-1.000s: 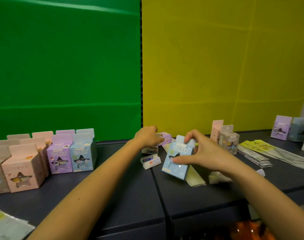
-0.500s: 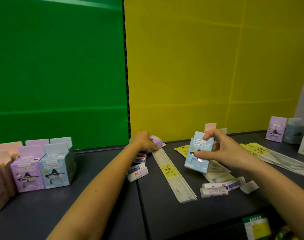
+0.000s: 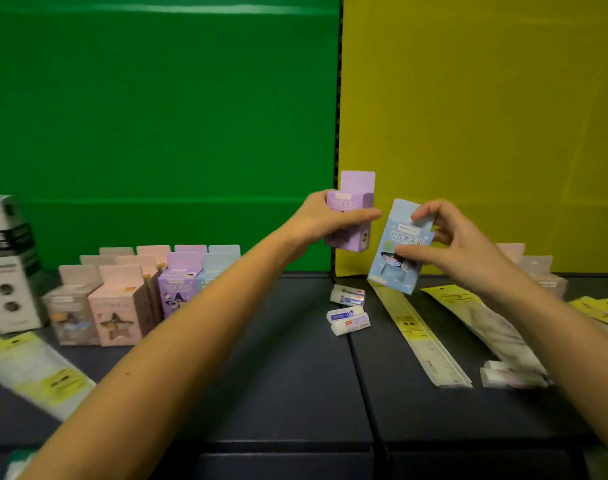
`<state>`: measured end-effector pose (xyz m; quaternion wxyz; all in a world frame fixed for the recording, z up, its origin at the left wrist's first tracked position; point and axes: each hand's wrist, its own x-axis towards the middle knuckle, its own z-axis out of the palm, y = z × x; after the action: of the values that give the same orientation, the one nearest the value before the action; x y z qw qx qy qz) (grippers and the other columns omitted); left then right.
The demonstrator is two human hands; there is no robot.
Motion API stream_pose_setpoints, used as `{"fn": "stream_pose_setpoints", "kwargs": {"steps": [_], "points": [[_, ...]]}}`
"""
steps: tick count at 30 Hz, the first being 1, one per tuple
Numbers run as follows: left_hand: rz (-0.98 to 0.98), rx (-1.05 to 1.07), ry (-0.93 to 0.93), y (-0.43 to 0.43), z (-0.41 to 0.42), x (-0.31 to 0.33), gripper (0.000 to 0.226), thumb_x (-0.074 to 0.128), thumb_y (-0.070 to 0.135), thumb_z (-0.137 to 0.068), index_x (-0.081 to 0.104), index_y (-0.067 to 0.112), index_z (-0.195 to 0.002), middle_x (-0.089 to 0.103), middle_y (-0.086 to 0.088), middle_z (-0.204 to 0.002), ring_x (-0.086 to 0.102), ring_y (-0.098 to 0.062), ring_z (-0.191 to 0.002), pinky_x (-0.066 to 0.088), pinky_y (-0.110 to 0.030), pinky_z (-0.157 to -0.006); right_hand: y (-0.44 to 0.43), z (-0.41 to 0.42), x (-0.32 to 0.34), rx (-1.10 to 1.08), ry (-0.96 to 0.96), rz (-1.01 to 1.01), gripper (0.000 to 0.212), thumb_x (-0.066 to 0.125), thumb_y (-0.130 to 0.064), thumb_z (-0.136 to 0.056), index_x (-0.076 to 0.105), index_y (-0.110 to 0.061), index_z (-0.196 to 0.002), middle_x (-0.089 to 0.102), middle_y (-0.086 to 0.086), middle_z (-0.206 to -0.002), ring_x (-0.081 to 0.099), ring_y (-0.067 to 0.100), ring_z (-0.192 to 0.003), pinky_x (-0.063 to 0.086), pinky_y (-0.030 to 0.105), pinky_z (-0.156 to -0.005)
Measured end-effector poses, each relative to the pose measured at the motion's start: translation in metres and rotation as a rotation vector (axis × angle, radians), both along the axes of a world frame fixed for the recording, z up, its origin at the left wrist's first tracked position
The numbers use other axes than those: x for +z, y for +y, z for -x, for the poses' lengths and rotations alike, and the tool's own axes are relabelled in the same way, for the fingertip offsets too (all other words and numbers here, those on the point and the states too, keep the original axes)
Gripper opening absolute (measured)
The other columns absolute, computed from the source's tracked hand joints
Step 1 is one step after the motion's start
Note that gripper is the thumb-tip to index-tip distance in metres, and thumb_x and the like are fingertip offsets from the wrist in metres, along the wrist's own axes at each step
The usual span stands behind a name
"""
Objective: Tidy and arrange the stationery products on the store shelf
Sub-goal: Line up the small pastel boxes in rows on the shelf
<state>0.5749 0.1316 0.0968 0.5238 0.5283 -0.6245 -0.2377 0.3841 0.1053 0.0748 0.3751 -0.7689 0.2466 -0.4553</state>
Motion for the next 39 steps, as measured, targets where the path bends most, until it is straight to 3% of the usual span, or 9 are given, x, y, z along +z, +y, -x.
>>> {"fn": "stream_pose_setpoints", "kwargs": {"steps": [3,7,10,15,19,25,31,34,39], "points": [[0.045,0.032,0.013,0.043,-0.024,0.010,0.008,0.058,0.026,-0.088,0.054,0.020,-0.084,0.065,0.012,-0.063,0.057,0.006,-0.052,0.046,-0.011,-0.049,0.016,-0.031,0.006,0.111,0.002,0.021,0.034,0.069,-0.005,-0.076,0.043,-0.025,-0.085,0.058,-0.001,-0.103,0.059,0.004,-0.081,0.052,0.010,-0.057],[0.004,0.055,0.029,0.094,-0.067,0.005,0.022,0.049,0.029,-0.093,0.048,0.016,-0.111,0.062,0.005,-0.094,0.059,-0.007,-0.080,0.049,-0.027,-0.080,0.038,-0.071,0.006,0.184,0.068,0.034,0.033,0.069,-0.011,-0.077,0.041,-0.025,-0.088,0.057,0.000,-0.106,0.061,0.004,-0.081,0.055,0.014,-0.058],[-0.030,0.125,-0.002,0.124,-0.099,-0.004,0.016,0.051,0.026,-0.092,0.049,0.020,-0.107,0.060,0.005,-0.102,0.055,-0.011,-0.094,0.043,-0.030,-0.090,0.054,-0.096,0.005,0.215,0.106,0.021,0.039,0.070,-0.010,-0.077,0.038,-0.017,-0.099,0.055,-0.008,-0.097,0.061,0.003,-0.075,0.054,0.013,-0.054],[-0.113,0.178,-0.090,0.161,-0.136,-0.018,0.034,0.055,0.008,-0.088,0.044,0.009,-0.121,0.062,-0.003,-0.104,0.062,-0.011,-0.090,0.051,-0.018,-0.075,0.070,-0.129,-0.004,0.232,0.200,0.013,0.060,0.075,-0.012,-0.074,0.030,-0.024,-0.111,0.059,-0.010,-0.095,0.064,0.010,-0.076,0.055,0.029,-0.073],[-0.186,0.233,-0.246,0.173,-0.151,-0.029,0.036,0.066,0.009,-0.083,0.044,0.000,-0.110,0.059,-0.020,-0.112,0.061,-0.031,-0.097,0.052,-0.044,-0.087,0.076,-0.148,-0.016,0.231,0.313,0.059,0.061,0.076,-0.018,-0.073,0.034,-0.028,-0.116,0.060,-0.006,-0.105,0.066,0.023,-0.091,0.054,0.037,-0.083],[-0.135,0.319,-0.524,0.175,-0.162,-0.037,0.042,0.080,0.023,-0.069,0.056,0.010,-0.101,0.068,-0.005,-0.096,0.064,-0.023,-0.082,0.053,-0.036,-0.075,0.077,-0.164,-0.033,0.168,0.404,0.104,0.048,0.077,-0.020,-0.072,0.046,-0.024,-0.108,0.062,-0.005,-0.105,0.067,0.016,-0.088,0.056,0.032,-0.078],[-0.055,0.431,-0.933,0.175,-0.170,-0.041,0.047,0.075,0.037,-0.071,0.055,0.016,-0.109,0.056,0.004,-0.099,0.048,-0.017,-0.090,0.033,-0.030,-0.074,0.077,-0.176,-0.042,0.127,0.410,0.156,0.049,0.078,-0.021,-0.071,0.054,-0.022,-0.113,0.058,-0.006,-0.107,0.059,-0.002,-0.083,0.046,0.007,-0.065],[-0.011,0.484,-1.066,0.174,-0.174,-0.041,0.052,0.072,0.043,-0.072,0.051,0.020,-0.115,0.059,0.004,-0.117,0.048,-0.019,-0.105,0.026,-0.032,-0.082,0.078,-0.181,-0.041,0.090,0.388,0.185,0.057,0.077,-0.019,-0.071,0.051,-0.020,-0.122,0.054,-0.002,-0.110,0.060,0.008,-0.089,0.046,0.009,-0.068],[0.044,0.527,-1.228,0.175,-0.178,-0.043,0.052,0.065,0.051,-0.075,0.052,0.022,-0.115,0.058,0.004,-0.115,0.045,-0.017,-0.104,0.014,-0.027,-0.071,0.078,-0.186,-0.045,0.076,0.368,0.217,0.049,0.077,-0.018,-0.072,0.051,-0.019,-0.114,0.057,-0.001,-0.108,0.058,0.012,-0.101,0.057,0.026,-0.077]]}}
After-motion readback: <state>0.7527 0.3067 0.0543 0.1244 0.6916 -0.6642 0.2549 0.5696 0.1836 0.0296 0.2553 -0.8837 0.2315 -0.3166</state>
